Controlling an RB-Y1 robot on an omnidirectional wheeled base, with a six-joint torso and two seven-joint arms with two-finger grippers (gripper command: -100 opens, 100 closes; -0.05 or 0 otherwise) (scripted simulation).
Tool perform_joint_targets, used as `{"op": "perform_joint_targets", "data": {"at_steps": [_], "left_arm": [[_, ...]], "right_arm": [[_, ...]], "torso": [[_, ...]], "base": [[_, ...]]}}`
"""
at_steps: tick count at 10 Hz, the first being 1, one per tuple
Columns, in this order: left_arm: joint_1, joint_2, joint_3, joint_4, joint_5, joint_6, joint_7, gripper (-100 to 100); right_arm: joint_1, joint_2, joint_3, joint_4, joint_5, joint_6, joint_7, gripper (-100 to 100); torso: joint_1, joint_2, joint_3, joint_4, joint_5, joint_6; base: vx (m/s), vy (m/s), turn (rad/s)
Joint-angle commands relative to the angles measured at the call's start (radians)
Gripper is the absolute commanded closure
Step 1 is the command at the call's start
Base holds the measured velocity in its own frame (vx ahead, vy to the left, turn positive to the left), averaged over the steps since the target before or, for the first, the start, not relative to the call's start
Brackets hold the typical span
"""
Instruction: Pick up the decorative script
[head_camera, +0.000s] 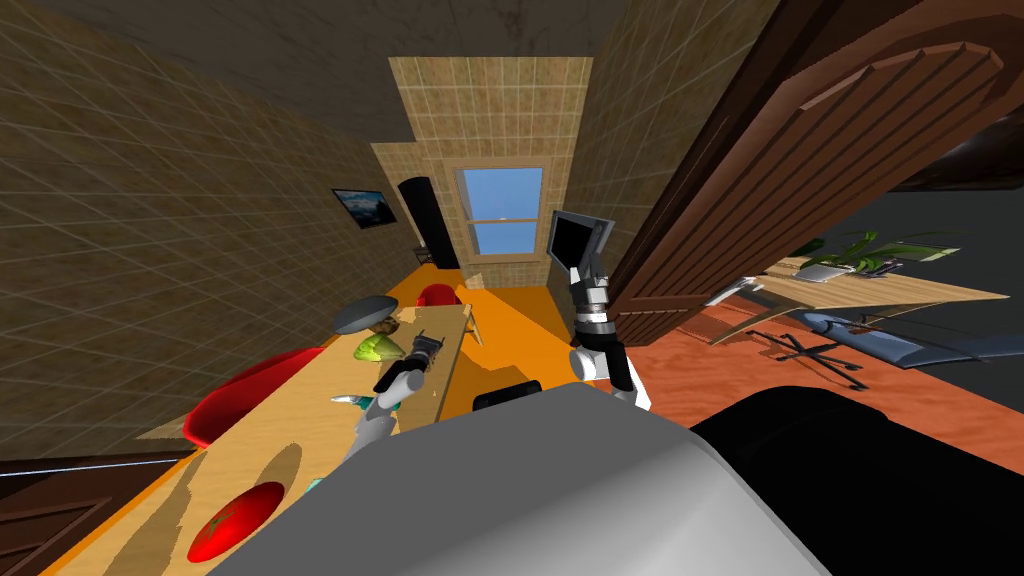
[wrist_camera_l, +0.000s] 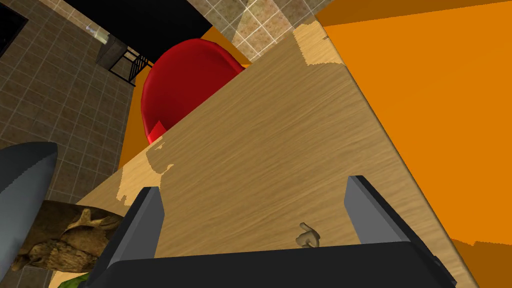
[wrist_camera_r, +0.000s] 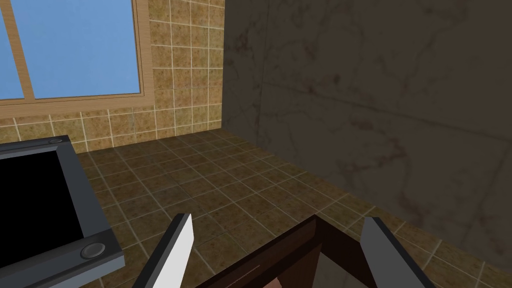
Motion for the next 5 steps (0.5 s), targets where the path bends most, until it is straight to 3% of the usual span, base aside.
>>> {"op": "perform_joint_targets", "data": {"at_steps": [1, 2, 5], "left_arm": [[-0.024, 0.019, -0.006, 0.050, 0.037, 0.033, 0.017, -100], [-0.024, 0.019, -0.006, 0.071, 0.037, 0.033, 0.017, -100], [-0.070, 0.048, -0.010, 0.154, 0.096, 0.095, 0.045, -100]], "right_arm": [[0.000, 0.000, 0.000, 0.000, 0.000, 0.000, 0.000, 0], [0.000, 0.000, 0.000, 0.000, 0.000, 0.000, 0.000, 0], [0.000, 0.000, 0.000, 0.000, 0.000, 0.000, 0.000, 0]], "torso": [[0.000, 0.000, 0.000, 0.000, 0.000, 0.000], [0.000, 0.000, 0.000, 0.000, 0.000, 0.000], [0.000, 0.000, 0.000, 0.000, 0.000, 0.000]], "base": [[0.001, 0.010, -0.058], [0.001, 0.011, -0.029], [0.001, 0.008, -0.042]]}}
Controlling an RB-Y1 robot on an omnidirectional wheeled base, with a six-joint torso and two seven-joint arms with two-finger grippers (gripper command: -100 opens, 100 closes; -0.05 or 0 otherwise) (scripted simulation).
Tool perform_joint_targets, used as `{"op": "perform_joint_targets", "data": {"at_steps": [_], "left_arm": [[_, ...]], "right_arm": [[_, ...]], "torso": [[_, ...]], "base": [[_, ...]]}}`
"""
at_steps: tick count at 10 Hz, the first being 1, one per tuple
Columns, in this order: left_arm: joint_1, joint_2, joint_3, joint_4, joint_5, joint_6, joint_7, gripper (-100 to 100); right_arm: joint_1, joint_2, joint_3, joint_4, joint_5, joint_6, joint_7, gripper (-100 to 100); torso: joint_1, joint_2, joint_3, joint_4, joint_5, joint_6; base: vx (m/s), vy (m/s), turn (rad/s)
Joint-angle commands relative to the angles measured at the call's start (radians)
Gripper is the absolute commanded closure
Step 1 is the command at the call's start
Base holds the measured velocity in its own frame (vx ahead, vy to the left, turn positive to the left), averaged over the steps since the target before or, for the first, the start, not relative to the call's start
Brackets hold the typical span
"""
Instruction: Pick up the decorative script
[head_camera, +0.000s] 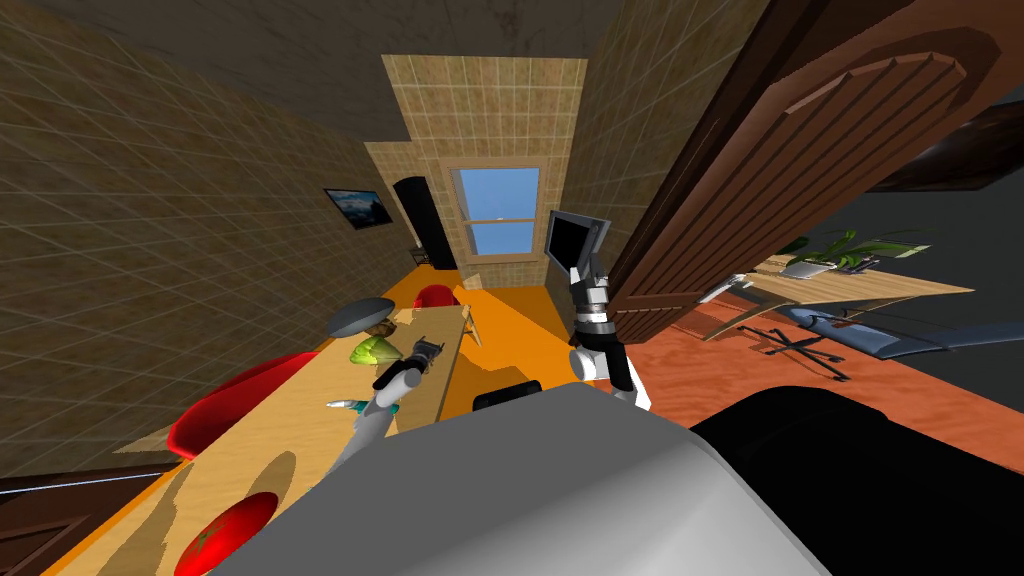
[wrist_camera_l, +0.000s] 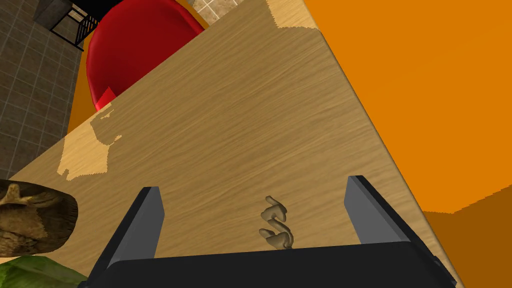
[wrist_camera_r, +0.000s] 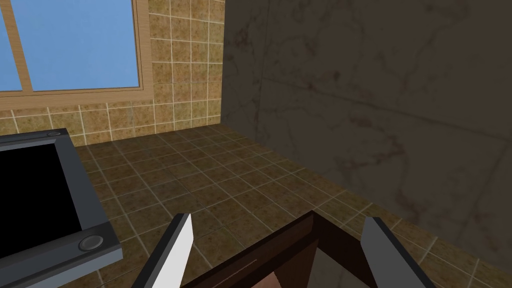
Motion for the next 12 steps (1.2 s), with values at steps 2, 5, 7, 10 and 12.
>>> {"op": "perform_joint_targets", "data": {"at_steps": [2, 5, 7, 10, 12], "left_arm": [[-0.030, 0.024, -0.006, 0.077, 0.045, 0.044, 0.022, -100], [-0.051, 0.037, -0.008, 0.141, 0.072, 0.072, 0.034, -100], [-0.071, 0.050, -0.010, 0.189, 0.098, 0.099, 0.046, -100], [-0.124, 0.085, -0.016, 0.305, 0.165, 0.170, 0.078, -100], [-0.139, 0.095, -0.017, 0.351, 0.184, 0.190, 0.086, -100]], "right_arm": [[0.000, 0.000, 0.000, 0.000, 0.000, 0.000, 0.000, 0], [0.000, 0.000, 0.000, 0.000, 0.000, 0.000, 0.000, 0], [0.000, 0.000, 0.000, 0.000, 0.000, 0.000, 0.000, 0], [0.000, 0.000, 0.000, 0.000, 0.000, 0.000, 0.000, 0], [0.000, 0.000, 0.000, 0.000, 0.000, 0.000, 0.000, 0]], "torso": [[0.000, 0.000, 0.000, 0.000, 0.000, 0.000], [0.000, 0.000, 0.000, 0.000, 0.000, 0.000], [0.000, 0.000, 0.000, 0.000, 0.000, 0.000], [0.000, 0.000, 0.000, 0.000, 0.000, 0.000], [0.000, 0.000, 0.000, 0.000, 0.000, 0.000]], "base": [[0.001, 0.007, -0.035], [0.002, 0.008, -0.034], [0.000, 0.008, -0.032], [0.000, 0.013, -0.048], [0.002, 0.010, -0.029]]}}
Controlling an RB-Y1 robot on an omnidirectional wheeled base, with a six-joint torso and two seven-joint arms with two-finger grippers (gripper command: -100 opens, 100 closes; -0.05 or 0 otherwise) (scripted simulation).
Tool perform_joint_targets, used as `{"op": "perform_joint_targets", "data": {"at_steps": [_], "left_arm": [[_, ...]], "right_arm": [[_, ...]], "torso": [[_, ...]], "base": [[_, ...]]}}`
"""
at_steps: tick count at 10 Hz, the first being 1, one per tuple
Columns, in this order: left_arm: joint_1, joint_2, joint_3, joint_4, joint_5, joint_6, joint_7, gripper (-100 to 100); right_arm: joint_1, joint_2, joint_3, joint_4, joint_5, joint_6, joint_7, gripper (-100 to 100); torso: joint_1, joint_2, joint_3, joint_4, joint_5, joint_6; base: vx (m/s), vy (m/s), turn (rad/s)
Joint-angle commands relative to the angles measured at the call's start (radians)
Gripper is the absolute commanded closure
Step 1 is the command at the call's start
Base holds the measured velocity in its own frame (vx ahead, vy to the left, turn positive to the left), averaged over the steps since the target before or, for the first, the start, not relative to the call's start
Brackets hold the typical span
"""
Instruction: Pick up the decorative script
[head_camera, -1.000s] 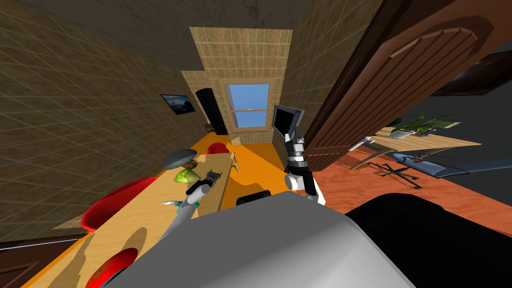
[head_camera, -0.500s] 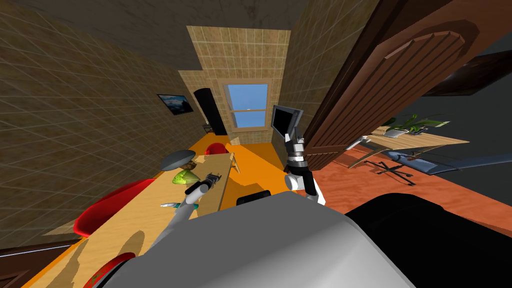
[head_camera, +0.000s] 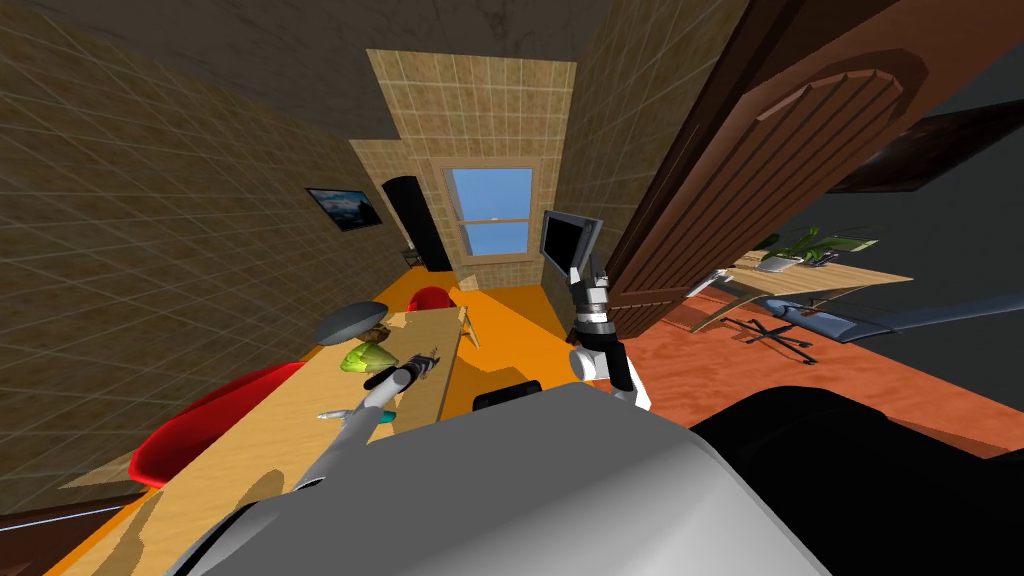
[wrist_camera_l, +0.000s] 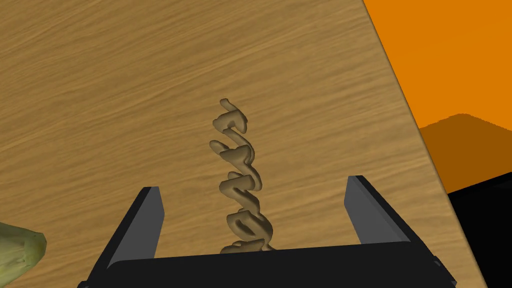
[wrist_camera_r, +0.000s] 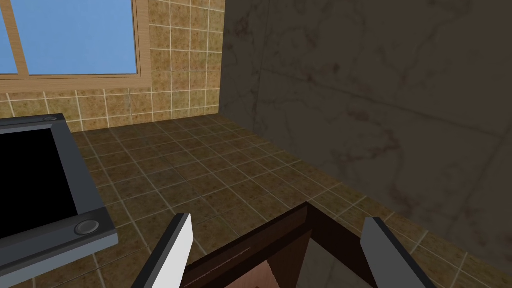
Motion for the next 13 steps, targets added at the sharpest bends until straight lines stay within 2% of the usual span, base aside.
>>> {"op": "perform_joint_targets", "data": {"at_steps": [1, 5, 6, 7, 8, 9, 10, 11, 12, 13], "left_arm": [[-0.022, 0.015, 0.000, 0.050, 0.022, 0.033, 0.016, -100], [-0.064, 0.045, -0.005, 0.151, 0.076, 0.090, 0.041, -100], [-0.065, 0.038, -0.005, 0.144, 0.071, 0.077, 0.030, -100], [-0.066, 0.039, -0.005, 0.146, 0.072, 0.081, 0.032, 0], [-0.041, 0.022, 0.043, 0.126, 0.072, 0.103, -0.018, -100], [-0.041, 0.022, 0.043, 0.126, 0.072, 0.103, -0.020, -100], [-0.016, 0.005, 0.087, 0.107, 0.072, 0.126, -0.059, -100], [-0.016, 0.005, 0.092, 0.107, 0.072, 0.126, -0.071, -100], [0.008, -0.011, 0.133, 0.087, 0.072, 0.149, -0.113, -100], [0.008, -0.011, 0.140, 0.087, 0.072, 0.149, -0.123, -100]], "right_arm": [[0.000, 0.000, 0.000, 0.000, 0.000, 0.000, 0.000, 0], [0.000, 0.000, 0.000, 0.000, 0.000, 0.000, 0.000, 0], [0.000, 0.000, 0.000, 0.000, 0.000, 0.000, 0.000, 0], [0.000, 0.000, 0.000, 0.000, 0.000, 0.000, 0.000, 0], [0.000, 0.000, 0.000, 0.000, 0.000, 0.000, 0.000, 0], [0.000, 0.000, 0.000, 0.000, 0.000, 0.000, 0.000, 0], [0.000, 0.000, 0.000, 0.000, 0.000, 0.000, 0.000, 0], [0.000, 0.000, 0.000, 0.000, 0.000, 0.000, 0.000, 0], [0.000, 0.000, 0.000, 0.000, 0.000, 0.000, 0.000, 0], [0.000, 0.000, 0.000, 0.000, 0.000, 0.000, 0.000, 0]], "torso": [[0.000, 0.000, 0.000, 0.000, 0.000, 0.000], [0.000, 0.000, 0.000, 0.000, 0.000, 0.000], [0.000, 0.000, 0.000, 0.000, 0.000, 0.000], [0.000, 0.000, 0.000, 0.000, 0.000, 0.000], [-0.001, 0.000, 0.000, 0.000, 0.000, 0.000], [-0.001, -0.002, -0.001, 0.000, 0.000, 0.000], [-0.002, -0.003, -0.002, -0.001, 0.000, 0.000], [-0.003, -0.005, -0.003, -0.001, -0.001, 0.000], [-0.002, -0.005, -0.003, -0.001, -0.001, 0.000], [-0.002, -0.005, -0.003, -0.001, 0.000, 0.000]], "base": [[0.003, 0.009, -0.043], [0.001, 0.011, -0.037], [0.001, 0.006, -0.008], [0.000, 0.000, 0.000], [0.045, -0.011, 0.053], [0.061, -0.026, 0.036], [0.086, -0.039, 0.058], [0.078, -0.023, 0.035], [0.090, -0.008, 0.043], [0.079, -0.015, 0.030]]}}
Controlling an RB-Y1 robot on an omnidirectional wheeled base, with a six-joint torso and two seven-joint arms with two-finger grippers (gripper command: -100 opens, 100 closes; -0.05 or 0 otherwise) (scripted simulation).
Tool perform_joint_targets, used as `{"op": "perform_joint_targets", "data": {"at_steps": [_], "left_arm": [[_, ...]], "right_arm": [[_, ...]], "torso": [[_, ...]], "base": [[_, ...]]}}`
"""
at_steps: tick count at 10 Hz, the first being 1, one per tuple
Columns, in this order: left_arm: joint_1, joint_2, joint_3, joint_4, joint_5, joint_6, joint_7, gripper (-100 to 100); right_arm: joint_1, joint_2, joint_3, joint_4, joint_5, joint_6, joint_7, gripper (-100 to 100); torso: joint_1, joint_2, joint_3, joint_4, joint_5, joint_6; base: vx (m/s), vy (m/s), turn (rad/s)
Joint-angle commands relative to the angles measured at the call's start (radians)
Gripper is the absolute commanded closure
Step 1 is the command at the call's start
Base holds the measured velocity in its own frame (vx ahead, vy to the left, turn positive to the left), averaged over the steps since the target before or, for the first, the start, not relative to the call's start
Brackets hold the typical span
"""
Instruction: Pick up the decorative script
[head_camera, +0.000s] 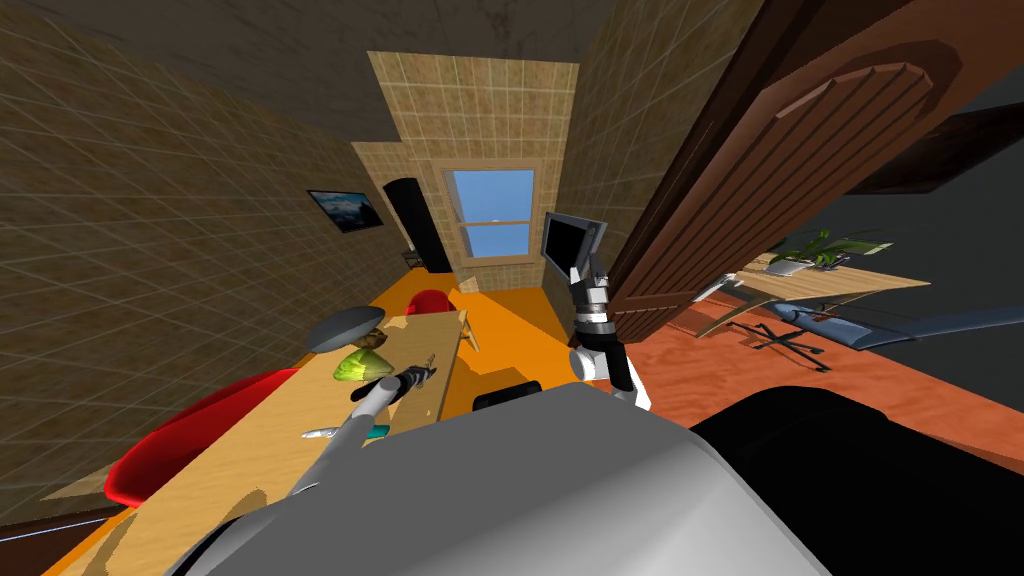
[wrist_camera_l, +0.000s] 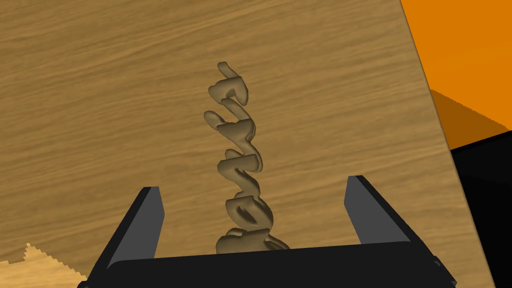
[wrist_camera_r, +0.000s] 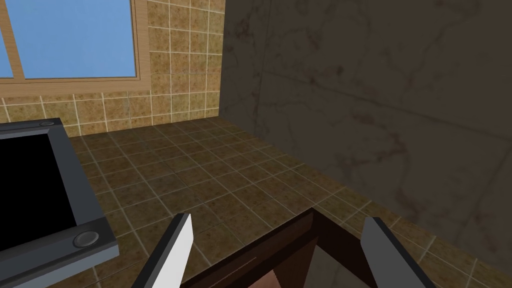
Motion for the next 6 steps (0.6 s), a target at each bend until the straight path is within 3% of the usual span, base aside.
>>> {"op": "perform_joint_targets", "data": {"at_steps": [1, 2, 3, 4, 5, 6], "left_arm": [[0.023, -0.018, 0.050, -0.014, 0.009, 0.026, -0.050, -100], [0.023, -0.018, 0.059, -0.014, 0.009, 0.026, -0.074, -100], [0.048, -0.035, 0.099, -0.033, 0.009, 0.049, -0.110, -100], [0.048, -0.035, 0.107, -0.033, 0.009, 0.049, -0.126, -100], [0.073, -0.052, 0.146, -0.053, 0.009, 0.072, -0.156, -100], [0.073, -0.052, 0.156, -0.053, 0.009, 0.072, -0.177, -100]], "right_arm": [[0.000, 0.000, 0.000, 0.000, 0.000, 0.000, 0.000, 0], [0.000, 0.000, 0.000, 0.000, 0.000, 0.000, 0.000, 0], [0.000, 0.000, 0.000, 0.000, 0.000, 0.000, 0.000, 0], [0.000, 0.000, 0.000, 0.000, 0.000, 0.000, 0.000, 0], [0.000, 0.000, 0.000, 0.000, 0.000, 0.000, 0.000, 0], [0.000, 0.000, 0.000, 0.000, 0.000, 0.000, 0.000, 0]], "torso": [[0.000, 0.000, 0.000, 0.000, 0.000, 0.000], [0.000, 0.000, 0.000, 0.000, 0.000, 0.000], [0.000, 0.001, 0.000, 0.000, 0.000, 0.000], [-0.001, 0.000, 0.000, 0.000, 0.000, 0.000], [-0.001, 0.000, 0.000, 0.000, 0.000, 0.000], [-0.001, 0.000, 0.000, 0.000, 0.000, 0.000]], "base": [[0.082, -0.012, 0.059], [0.070, -0.017, 0.030], [0.091, -0.030, 0.048], [0.073, -0.033, 0.036], [0.083, -0.031, 0.053], [0.068, -0.017, 0.033]]}}
